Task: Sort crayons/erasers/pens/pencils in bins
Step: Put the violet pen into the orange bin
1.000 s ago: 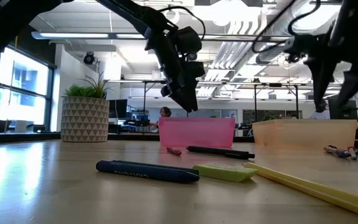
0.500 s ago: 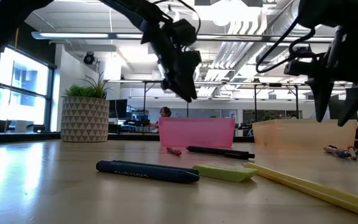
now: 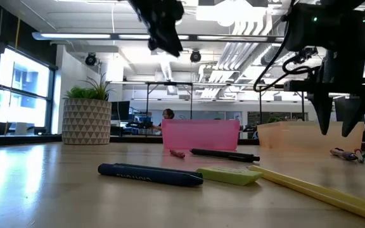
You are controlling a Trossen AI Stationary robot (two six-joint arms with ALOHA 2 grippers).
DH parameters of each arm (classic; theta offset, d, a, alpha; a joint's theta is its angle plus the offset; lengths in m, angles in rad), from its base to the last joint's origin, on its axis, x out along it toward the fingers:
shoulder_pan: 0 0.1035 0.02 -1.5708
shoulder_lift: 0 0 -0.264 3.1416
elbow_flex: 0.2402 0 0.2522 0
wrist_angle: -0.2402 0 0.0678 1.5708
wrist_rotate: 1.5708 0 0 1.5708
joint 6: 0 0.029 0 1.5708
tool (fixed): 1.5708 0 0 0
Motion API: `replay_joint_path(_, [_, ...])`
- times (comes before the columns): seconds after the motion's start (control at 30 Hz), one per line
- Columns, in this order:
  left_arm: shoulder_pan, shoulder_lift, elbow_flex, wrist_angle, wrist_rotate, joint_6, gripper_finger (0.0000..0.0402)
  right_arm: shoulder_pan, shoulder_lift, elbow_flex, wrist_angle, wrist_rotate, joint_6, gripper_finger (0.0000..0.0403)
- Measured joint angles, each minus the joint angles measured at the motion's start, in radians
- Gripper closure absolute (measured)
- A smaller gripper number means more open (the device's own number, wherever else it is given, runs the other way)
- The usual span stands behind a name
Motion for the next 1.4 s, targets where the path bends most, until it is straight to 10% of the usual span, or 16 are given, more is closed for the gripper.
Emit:
replay_joint_path(0.73, [-0.104, -0.121, 0.000, -0.144, -0.007, 0.057, 0.0259, -0.095, 0.188, 0.002, 0.094, -0.105, -0.086, 0.0261])
replay_joint_path(1.4, [-0.058, -0.121, -0.073, -0.253, -0.014, 0.097, 0.0262, -0.095, 0.207, 0.015, 0.124, -0.098, -0.070, 0.0387])
